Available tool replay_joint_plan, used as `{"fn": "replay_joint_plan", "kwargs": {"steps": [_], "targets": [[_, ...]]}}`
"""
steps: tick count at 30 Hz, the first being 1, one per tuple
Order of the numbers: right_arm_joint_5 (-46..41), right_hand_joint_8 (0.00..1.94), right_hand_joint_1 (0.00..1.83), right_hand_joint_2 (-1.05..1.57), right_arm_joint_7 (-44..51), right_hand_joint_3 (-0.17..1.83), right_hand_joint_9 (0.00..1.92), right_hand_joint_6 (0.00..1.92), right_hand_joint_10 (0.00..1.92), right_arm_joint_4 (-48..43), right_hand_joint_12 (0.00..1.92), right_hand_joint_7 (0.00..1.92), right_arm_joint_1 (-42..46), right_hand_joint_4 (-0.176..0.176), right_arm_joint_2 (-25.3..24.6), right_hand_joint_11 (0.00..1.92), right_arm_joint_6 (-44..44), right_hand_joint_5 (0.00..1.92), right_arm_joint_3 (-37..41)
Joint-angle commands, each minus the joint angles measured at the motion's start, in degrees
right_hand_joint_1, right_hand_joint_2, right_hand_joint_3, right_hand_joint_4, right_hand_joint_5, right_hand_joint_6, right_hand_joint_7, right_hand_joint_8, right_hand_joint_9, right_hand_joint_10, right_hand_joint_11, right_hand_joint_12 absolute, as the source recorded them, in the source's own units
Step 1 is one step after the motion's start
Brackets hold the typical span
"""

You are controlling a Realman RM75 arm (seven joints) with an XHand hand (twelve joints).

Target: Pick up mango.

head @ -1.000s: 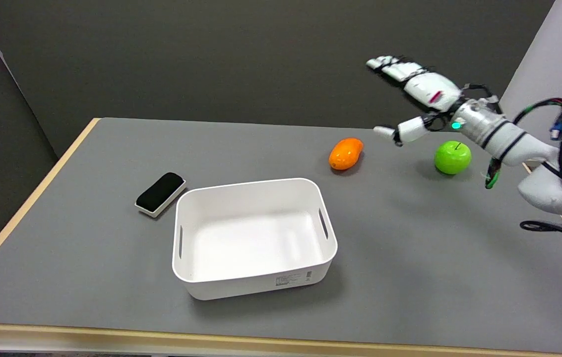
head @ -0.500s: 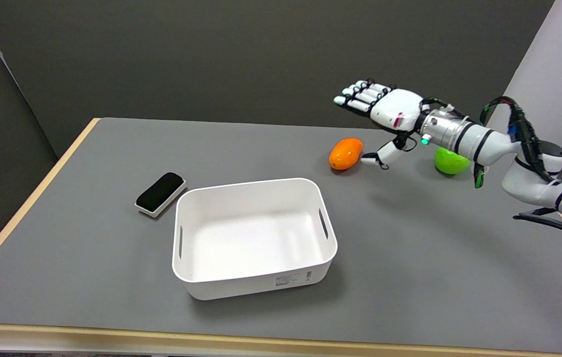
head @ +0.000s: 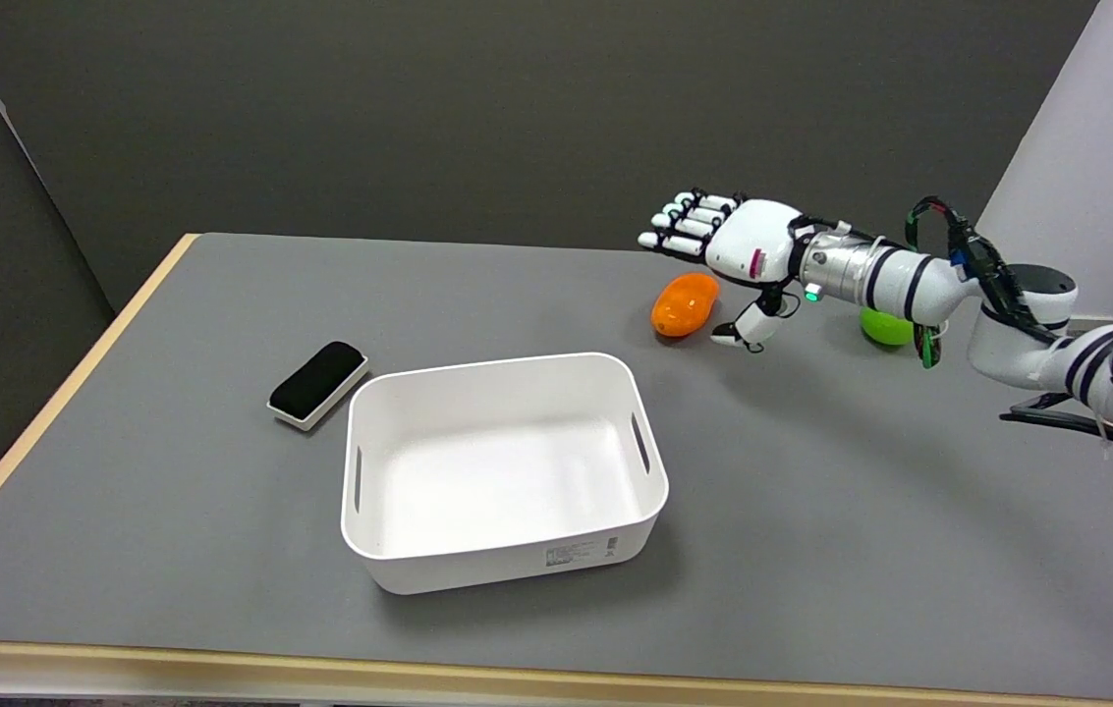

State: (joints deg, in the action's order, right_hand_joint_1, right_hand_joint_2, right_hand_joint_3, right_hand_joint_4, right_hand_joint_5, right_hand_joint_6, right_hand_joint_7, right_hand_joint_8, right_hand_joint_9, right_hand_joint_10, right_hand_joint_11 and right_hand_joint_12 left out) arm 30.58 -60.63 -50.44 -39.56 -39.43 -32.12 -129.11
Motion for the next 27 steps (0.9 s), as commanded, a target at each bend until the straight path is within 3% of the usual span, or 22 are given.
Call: {"fn": "replay_joint_plan", "kwargs": {"steps": [1,8,15,18,27], "targets": [[-4.5,0.0,0.81,0.65,9.2,0.66,0.0,0.0,0.0,13.7,0.0,0.0,-6.9,0.04,-4.3,0.0,-1.7,0.0,-8.7],[-4.5,0.0,0.8,0.65,11.2,0.94,0.0,0.0,0.0,17.1,0.07,0.0,-6.2,0.036,-6.5,0.0,3.8,0.0,-6.8],[-4.6,0.0,0.83,0.7,13.1,0.99,0.0,0.0,0.03,20.9,0.28,0.0,-5.7,0.037,-9.8,0.0,4.2,0.0,-3.6],[-4.6,0.0,0.79,0.7,13.1,0.92,0.0,0.0,0.03,21.4,0.34,0.0,-6.0,0.048,-10.7,0.0,4.2,0.0,-3.6],[-4.6,0.0,0.8,0.7,13.1,0.89,0.0,0.0,0.03,22.1,0.38,0.0,-7.4,0.052,-14.0,0.0,4.2,0.0,-4.1]]}}
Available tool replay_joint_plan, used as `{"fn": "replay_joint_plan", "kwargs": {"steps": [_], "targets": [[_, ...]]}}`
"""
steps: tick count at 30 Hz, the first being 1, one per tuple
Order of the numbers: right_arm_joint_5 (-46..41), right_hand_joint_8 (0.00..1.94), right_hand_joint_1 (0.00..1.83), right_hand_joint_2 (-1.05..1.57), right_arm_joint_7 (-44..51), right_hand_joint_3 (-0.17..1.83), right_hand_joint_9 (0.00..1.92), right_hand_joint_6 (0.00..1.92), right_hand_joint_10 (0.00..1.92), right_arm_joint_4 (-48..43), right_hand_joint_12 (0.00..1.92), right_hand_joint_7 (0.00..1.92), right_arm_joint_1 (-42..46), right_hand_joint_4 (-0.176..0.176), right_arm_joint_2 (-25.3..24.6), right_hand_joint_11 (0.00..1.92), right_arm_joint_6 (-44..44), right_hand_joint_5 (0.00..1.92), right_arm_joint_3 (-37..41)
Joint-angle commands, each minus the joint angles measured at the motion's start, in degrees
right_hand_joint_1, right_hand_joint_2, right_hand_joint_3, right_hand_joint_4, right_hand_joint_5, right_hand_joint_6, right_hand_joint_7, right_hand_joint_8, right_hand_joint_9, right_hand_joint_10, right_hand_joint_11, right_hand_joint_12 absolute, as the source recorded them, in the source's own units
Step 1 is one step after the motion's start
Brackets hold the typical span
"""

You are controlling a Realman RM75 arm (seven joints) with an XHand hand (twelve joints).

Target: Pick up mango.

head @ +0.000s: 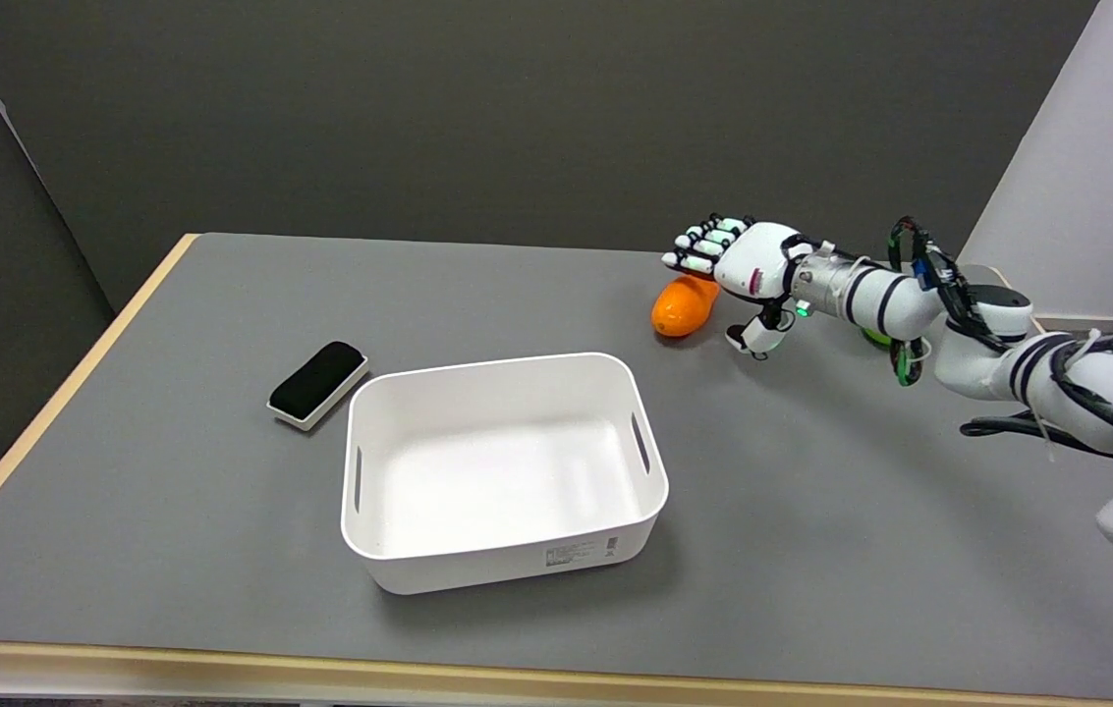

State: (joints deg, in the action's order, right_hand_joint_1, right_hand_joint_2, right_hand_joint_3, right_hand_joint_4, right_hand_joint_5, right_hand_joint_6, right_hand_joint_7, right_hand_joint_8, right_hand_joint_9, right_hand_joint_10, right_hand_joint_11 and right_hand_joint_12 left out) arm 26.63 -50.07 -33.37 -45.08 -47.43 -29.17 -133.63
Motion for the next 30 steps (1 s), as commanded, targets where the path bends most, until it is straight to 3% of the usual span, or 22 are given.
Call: {"fn": "replay_joint_plan", "kwargs": {"steps": [1,10,14,19,21,23,26,28,30], "targets": [[-0.4,0.0,0.8,0.7,2.6,0.89,0.0,0.0,0.03,5.5,0.38,0.0,-2.2,0.052,-6.5,0.0,1.2,0.0,0.3],[-0.2,0.0,0.77,0.72,2.6,0.89,0.0,0.0,0.04,8.4,0.39,0.0,-4.1,0.05,-9.2,0.0,2.1,0.0,-1.2],[-0.2,0.07,0.73,0.78,2.6,0.95,0.0,0.08,0.23,9.1,0.42,0.0,-4.1,0.057,-9.9,0.0,2.5,0.0,-1.2],[-0.5,0.26,0.75,0.91,2.6,0.87,0.1,0.5,0.46,9.5,0.69,0.13,-4.1,0.103,-10.2,0.0,2.6,0.08,-1.2],[-0.5,0.54,0.77,0.93,2.5,0.92,0.24,1.03,0.6,9.6,0.87,0.33,-3.9,0.106,-10.2,0.05,2.6,0.11,-0.7],[-0.5,0.66,0.81,0.93,2.2,0.93,0.32,1.19,0.68,9.6,0.94,0.4,-3.7,0.105,-10.2,0.12,2.7,0.13,-0.6],[-0.6,1.44,1.1,1.35,2.0,0.08,0.53,1.92,0.95,9.5,1.17,0.65,-3.3,-0.168,-10.2,0.35,2.8,0.37,-0.6],[-0.6,1.49,1.1,1.31,2.0,0.17,0.59,1.92,1.02,9.3,1.27,0.66,-3.0,-0.171,-10.2,0.41,2.8,0.33,-0.4],[-0.6,1.51,1.1,1.3,2.0,0.17,0.62,1.83,1.1,9.0,1.36,0.7,-2.7,-0.149,-10.1,0.48,2.8,0.35,0.1]]}}
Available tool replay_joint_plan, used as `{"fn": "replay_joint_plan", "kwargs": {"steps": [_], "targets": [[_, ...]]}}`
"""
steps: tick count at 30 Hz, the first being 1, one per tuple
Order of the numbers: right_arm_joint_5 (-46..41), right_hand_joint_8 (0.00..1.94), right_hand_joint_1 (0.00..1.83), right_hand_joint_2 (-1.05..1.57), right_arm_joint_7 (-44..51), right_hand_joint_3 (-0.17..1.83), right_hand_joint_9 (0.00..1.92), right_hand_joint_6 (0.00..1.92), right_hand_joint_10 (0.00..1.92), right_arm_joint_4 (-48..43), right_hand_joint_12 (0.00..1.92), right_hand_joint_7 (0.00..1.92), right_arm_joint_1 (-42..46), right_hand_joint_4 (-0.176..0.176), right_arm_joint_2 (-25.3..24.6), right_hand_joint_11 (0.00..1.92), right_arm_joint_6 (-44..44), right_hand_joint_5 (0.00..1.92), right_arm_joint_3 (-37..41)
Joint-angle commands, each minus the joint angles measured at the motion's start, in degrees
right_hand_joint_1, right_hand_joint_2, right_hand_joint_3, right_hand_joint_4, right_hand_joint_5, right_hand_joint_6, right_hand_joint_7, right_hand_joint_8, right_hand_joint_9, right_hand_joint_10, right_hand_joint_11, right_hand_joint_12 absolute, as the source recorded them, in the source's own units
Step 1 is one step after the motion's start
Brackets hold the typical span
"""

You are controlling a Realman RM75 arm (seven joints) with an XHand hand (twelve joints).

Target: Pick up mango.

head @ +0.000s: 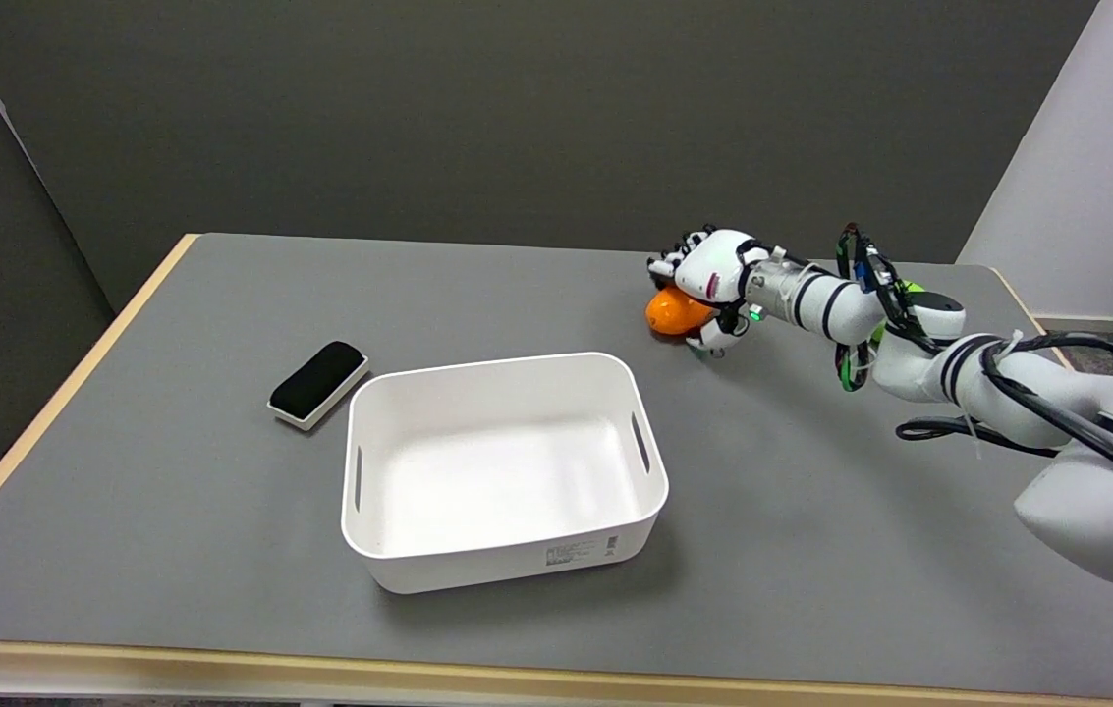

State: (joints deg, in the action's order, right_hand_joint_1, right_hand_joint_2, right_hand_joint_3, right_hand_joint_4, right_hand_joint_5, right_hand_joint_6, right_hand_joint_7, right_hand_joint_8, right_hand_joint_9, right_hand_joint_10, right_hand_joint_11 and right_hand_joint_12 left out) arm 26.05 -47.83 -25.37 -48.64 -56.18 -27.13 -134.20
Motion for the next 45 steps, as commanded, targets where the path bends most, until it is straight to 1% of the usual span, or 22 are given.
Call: {"fn": "replay_joint_plan", "kwargs": {"steps": [1,4,6,7,9,11,14,18,21,23,25,26,28,31,33,34,36,37,38,39,42,45], "targets": [[0.0,1.51,1.11,1.29,-0.2,0.17,0.62,1.81,1.11,0.7,1.38,0.7,1.1,-0.14,-1.3,0.5,0.7,0.36,1.2],[0.0,1.49,1.12,1.29,-0.2,0.13,0.69,1.73,1.11,-1.0,1.38,0.73,2.1,-0.118,-0.9,0.56,0.3,0.41,3.6],[0.0,1.51,1.11,1.25,-0.2,0.21,0.67,1.73,1.19,-3.3,1.49,0.73,3.1,-0.112,-0.4,0.51,-0.3,0.41,6.1],[0.0,1.51,1.12,1.24,-0.2,0.23,0.67,1.72,1.21,-5.5,1.52,0.73,4.1,-0.109,0.1,0.52,-0.6,0.42,8.2],[0.0,1.49,1.13,1.22,-0.2,0.23,0.71,1.68,1.24,-10.4,1.56,0.75,6.2,-0.104,1.4,0.58,-1.0,0.45,12.4],[0.0,1.48,1.14,1.22,-0.1,0.22,0.75,1.65,1.25,-17.4,1.58,0.77,9.9,-0.103,3.0,0.63,-1.0,0.47,17.6],[0.0,1.45,1.15,1.2,0.3,0.21,0.77,1.61,1.25,-26.4,1.57,0.8,15.2,-0.112,4.4,0.64,-1.1,0.5,24.4],[-0.9,1.41,1.17,1.18,1.2,0.23,0.78,1.57,1.25,-39.6,1.53,0.83,24.8,-0.118,5.3,0.65,-2.7,0.53,36.1],[-4.1,1.39,1.17,1.17,3.4,0.21,0.79,1.55,1.23,-46.9,1.5,0.84,30.5,-0.124,5.5,0.67,-4.1,0.54,43.2],[-7.1,1.39,1.17,1.15,5.3,0.27,0.79,1.55,1.27,-50.1,1.54,0.84,33.3,-0.12,5.4,0.68,-4.7,0.55,46.1],[-11.7,1.39,1.17,1.14,8.3,0.29,0.78,1.55,1.28,-53.4,1.57,0.84,36.5,-0.117,5.2,0.69,-6.3,0.55,48.8],[-13.8,1.39,1.17,1.13,8.9,0.29,0.78,1.55,1.29,-53.9,1.57,0.85,37.5,-0.116,5.2,0.69,-7.1,0.55,49.5],[-20.8,1.39,1.17,1.13,8.6,0.3,0.78,1.55,1.29,-56.2,1.57,0.85,40.6,-0.118,5.2,0.7,-9.9,0.55,50.7],[-29.3,1.38,1.18,1.13,8.4,0.29,0.79,1.54,1.29,-59.0,1.58,0.85,43.9,-0.12,6.7,0.7,-12.5,0.56,49.8],[-36.6,1.37,1.18,1.13,6.3,0.3,0.79,1.54,1.29,-61.2,1.59,0.86,45.8,-0.121,8.9,0.7,-14.3,0.56,45.9],[-38.5,1.37,1.18,1.13,5.1,0.3,0.79,1.54,1.29,-61.5,1.6,0.86,45.9,-0.122,9.6,0.7,-14.5,0.56,44.2],[-43.9,1.36,1.18,1.15,1.3,0.25,0.81,1.52,1.25,-62.1,1.55,0.86,45.9,-0.122,11.6,0.7,-14.9,0.56,38.3],[-47.8,1.37,1.18,1.16,-0.9,0.22,0.81,1.52,1.23,-66.0,1.53,0.85,46.6,-0.123,11.5,0.71,-16.2,0.56,35.1],[-53.9,1.37,1.18,1.17,-3.9,0.21,0.82,1.52,1.22,-73.5,1.51,0.85,48.1,-0.123,10.9,0.72,-18.5,0.56,30.6],[-50.9,1.37,1.18,1.17,-0.2,0.2,0.82,1.53,1.21,-63.7,1.51,0.85,45.8,-0.123,11.4,0.72,-15.1,0.56,32.0],[-57.4,1.38,1.18,1.18,-0.2,0.2,0.82,1.53,1.21,-66.1,1.52,0.84,45.8,-0.121,10.1,0.72,-15.4,0.55,25.7],[-62.6,1.39,1.17,1.2,0.0,0.17,0.82,1.53,1.2,-69.2,1.52,0.84,46.1,-0.116,9.1,0.73,-15.1,0.55,21.9]]}}
